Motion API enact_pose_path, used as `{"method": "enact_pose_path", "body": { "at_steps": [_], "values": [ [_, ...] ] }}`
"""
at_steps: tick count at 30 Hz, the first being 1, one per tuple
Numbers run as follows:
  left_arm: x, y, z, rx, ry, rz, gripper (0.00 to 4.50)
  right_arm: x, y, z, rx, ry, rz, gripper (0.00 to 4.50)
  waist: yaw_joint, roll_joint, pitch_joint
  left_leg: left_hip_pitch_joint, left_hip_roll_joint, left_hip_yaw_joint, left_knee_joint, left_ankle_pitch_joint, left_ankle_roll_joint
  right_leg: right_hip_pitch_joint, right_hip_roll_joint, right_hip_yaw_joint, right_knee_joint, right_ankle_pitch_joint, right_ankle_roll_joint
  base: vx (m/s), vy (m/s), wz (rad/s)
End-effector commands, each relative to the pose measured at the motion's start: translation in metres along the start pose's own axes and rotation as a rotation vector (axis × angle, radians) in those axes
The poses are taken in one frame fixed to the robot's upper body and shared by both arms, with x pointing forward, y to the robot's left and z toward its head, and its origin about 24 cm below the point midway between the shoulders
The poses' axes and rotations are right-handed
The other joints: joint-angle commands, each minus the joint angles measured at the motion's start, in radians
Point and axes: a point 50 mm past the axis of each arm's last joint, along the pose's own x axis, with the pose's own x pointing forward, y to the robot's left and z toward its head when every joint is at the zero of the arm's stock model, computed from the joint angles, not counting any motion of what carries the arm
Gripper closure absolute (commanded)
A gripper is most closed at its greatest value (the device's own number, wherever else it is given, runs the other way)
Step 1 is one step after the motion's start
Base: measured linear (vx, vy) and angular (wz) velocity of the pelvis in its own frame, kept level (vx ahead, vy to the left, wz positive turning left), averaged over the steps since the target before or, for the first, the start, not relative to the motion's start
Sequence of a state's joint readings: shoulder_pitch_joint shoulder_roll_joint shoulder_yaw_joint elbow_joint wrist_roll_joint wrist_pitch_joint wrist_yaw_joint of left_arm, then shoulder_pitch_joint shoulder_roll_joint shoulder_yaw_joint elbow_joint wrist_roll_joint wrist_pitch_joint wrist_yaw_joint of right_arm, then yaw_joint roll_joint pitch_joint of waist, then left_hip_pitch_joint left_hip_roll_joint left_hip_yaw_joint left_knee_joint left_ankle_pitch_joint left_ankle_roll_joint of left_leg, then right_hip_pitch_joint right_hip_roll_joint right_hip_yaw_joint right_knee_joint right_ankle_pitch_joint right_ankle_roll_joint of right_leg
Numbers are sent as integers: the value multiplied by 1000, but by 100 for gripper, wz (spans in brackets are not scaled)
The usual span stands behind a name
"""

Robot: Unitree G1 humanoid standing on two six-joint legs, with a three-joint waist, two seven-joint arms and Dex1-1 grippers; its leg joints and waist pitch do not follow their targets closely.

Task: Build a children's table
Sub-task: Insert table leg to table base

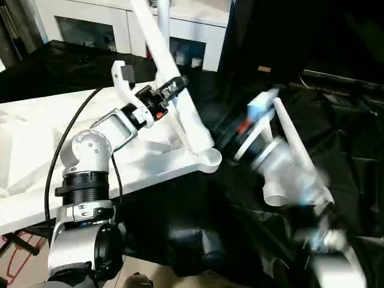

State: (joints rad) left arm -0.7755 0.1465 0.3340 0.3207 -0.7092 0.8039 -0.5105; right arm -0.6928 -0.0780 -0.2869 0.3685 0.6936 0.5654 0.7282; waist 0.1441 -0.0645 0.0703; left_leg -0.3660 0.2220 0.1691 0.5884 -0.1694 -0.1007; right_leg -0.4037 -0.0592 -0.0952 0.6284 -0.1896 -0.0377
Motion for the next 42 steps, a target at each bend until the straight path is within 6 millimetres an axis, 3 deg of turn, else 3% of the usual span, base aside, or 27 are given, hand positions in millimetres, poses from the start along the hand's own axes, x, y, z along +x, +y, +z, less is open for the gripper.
{"method": "enact_pose_path", "body": {
  "at_steps": [1,4,10,16,18,19,23,29,30,32,39,42],
  "values": [
    [2,-7,2,39,10,-28,255,-5,-5,4,50,-25,-19,65,-1,21,-83,12,12,0,-62,-123,-25,69,-81,60,-67,-70,-162,0,0,0],
    [1,-9,1,50,20,-40,255,-7,-4,4,29,50,5,65,-1,21,-86,9,10,1,-59,-94,-20,71,-80,58,-63,-34,-163,0,0,0],
    [1,-12,-1,86,45,-66,255,-8,0,-8,-16,226,50,65,0,16,-85,6,9,0,-59,-94,-21,75,-80,58,-67,-61,-149,0,0,0],
    [4,-17,-5,268,119,-66,255,-9,9,-19,-59,400,126,65,2,18,-84,9,13,0,-60,-103,-25,70,-82,59,-69,-81,-132,0,0,0],
    [6,-20,-6,357,149,-58,255,-9,6,-25,-148,482,113,65,3,16,-83,8,14,-2,-60,-109,-31,70,-82,58,-70,-101,-127,0,0,0],
    [6,-20,-6,359,149,-57,256,-9,6,-25,-150,483,113,65,2,11,-83,8,13,0,-60,-106,-32,69,-82,59,-69,-110,-122,0,0,0],
    [8,-24,-7,439,161,-48,257,-4,6,-29,-193,505,97,65,1,7,-83,7,14,0,-59,-100,-29,69,-84,59,-69,-120,-121,0,0,0],
    [12,-30,-14,507,171,-50,257,5,5,-42,-229,539,60,65,-3,9,-84,6,13,1,-58,-92,-29,67,-83,59,-65,-92,-140,0,0,0],
    [12,-31,-14,506,171,-52,257,6,5,-43,-233,543,60,65,-4,3,-84,5,12,2,-57,-91,-28,68,-82,59,-66,-93,-139,0,0,0],
    [13,-31,-16,511,177,-58,257,7,5,-45,-248,550,55,65,-2,7,-84,6,13,2,-57,-93,-28,67,-83,60,-65,-100,-135,0,0,0],
    [12,-32,-20,535,186,-67,257,12,0,-44,-269,513,8,65,-3,9,-84,7,14,1,-58,-98,-31,66,-83,60,-66,-110,-128,0,0,0],
    [13,-32,-22,537,184,-68,257,12,-1,-44,-265,510,4,101,-3,10,-85,8,13,1,-57,-91,-31,66,-82,60,-63,-88,-134,0,0,0]
  ]
}}
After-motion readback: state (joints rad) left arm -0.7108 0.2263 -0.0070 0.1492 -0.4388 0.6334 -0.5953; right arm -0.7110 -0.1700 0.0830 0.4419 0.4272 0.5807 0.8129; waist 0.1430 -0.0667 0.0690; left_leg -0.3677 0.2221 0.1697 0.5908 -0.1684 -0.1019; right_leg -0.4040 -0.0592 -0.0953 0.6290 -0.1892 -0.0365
